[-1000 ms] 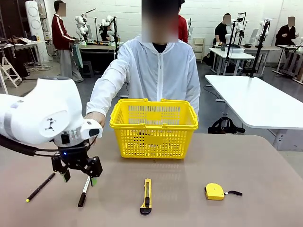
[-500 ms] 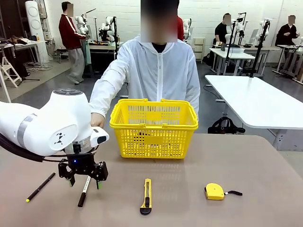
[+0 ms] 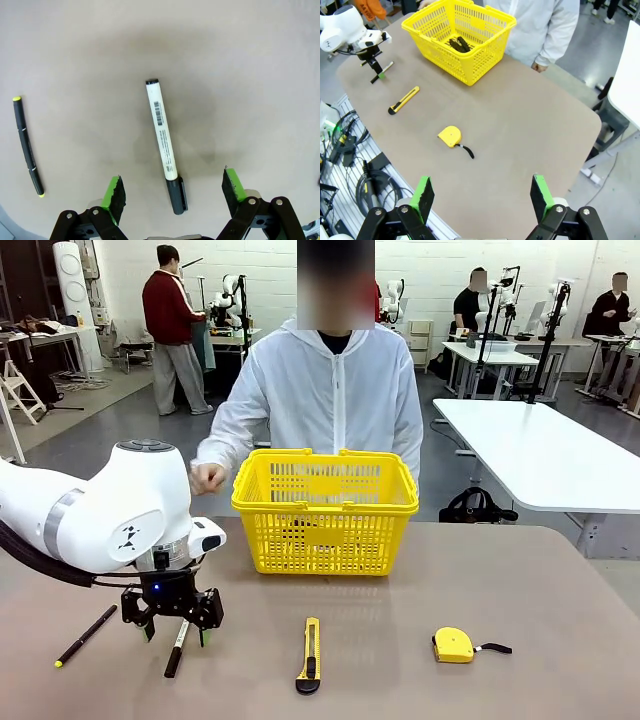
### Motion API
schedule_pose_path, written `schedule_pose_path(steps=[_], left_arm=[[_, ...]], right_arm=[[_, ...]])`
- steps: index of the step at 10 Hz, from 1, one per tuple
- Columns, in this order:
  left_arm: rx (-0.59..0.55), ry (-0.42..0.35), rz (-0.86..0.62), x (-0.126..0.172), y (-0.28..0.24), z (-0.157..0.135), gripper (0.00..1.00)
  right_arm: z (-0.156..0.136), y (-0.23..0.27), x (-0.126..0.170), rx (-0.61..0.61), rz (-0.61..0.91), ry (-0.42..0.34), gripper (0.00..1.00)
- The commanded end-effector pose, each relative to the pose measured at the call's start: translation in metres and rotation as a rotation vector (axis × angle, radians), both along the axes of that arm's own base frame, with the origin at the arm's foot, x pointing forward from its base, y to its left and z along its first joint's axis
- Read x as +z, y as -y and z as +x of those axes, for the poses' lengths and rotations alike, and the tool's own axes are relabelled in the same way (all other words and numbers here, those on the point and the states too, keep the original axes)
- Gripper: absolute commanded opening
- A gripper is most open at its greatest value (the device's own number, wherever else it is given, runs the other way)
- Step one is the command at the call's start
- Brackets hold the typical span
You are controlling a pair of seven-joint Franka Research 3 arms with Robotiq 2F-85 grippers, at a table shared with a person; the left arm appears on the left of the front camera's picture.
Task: Place the items the person wants into the basket.
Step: Pick up the item the person points to and place it in the Market Basket.
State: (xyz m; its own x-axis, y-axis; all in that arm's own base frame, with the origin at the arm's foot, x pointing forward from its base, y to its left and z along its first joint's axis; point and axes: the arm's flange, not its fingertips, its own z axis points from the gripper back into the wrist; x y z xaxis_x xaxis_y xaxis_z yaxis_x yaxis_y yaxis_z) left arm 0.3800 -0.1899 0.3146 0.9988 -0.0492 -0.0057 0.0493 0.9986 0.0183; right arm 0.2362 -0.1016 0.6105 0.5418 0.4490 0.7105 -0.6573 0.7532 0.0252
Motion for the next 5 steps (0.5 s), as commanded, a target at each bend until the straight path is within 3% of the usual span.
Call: schedule_pose_path(steps=[1,3,4,5], left_arm=[[-0.003,0.004,-0.041,-0.0041,-0.0002,0.0060,1.00],[0.012,0.012,-0.028,-0.0031,-0.0019,0.0125,1.00],[-0.003,0.003,-0.026,-0.0070,-0.0017,0.0111,0.46],[0.002,-0.013,-0.020,-0.0085,-0.0021,0.0126,0.43]], right_arm=[[0.0018,0.0005,0.0008,0.000,-0.002,-0.010,1.00],[0.0018,0.0005,0.0008,0.000,-0.002,-0.010,1.00],[0.0018,0.0005,0.0008,0.000,-0.002,-0.010,1.00],[0.0018,0.0005,0.0008,0.000,-0.002,-0.010,1.00]])
